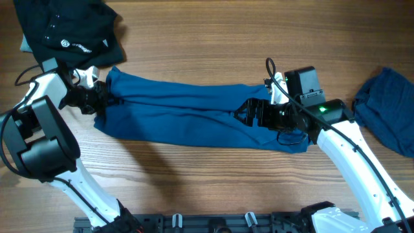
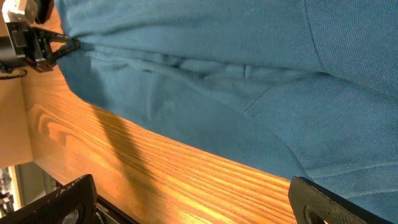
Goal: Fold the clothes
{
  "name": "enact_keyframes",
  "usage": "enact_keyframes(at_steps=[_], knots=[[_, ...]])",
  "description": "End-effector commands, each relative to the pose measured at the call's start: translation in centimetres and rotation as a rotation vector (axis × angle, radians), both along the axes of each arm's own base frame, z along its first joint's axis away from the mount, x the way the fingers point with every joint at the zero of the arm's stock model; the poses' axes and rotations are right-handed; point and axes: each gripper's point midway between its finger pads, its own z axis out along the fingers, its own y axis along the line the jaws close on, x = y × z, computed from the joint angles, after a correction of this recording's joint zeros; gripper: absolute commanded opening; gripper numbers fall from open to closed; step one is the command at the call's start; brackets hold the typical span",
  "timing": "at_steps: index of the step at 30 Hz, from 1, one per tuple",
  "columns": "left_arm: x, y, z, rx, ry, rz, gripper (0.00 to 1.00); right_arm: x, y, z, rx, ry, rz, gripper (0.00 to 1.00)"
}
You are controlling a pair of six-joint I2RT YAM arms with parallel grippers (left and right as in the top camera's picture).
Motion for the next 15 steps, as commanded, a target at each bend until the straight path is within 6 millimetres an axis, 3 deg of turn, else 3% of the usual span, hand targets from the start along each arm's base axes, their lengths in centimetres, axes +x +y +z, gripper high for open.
enact_keyframes(at_steps=[1, 15], knots=[[-0.6, 1.6, -2.0, 0.080, 0.086, 0.049, 0.04, -0.3, 0.4, -0.2, 0.009, 0.006, 0.031, 1.00], [2.0, 2.7, 4.3, 0.103, 0.024, 0.150, 0.04, -0.8, 0.6, -0.2, 0.024, 0.026, 0.038, 1.00]])
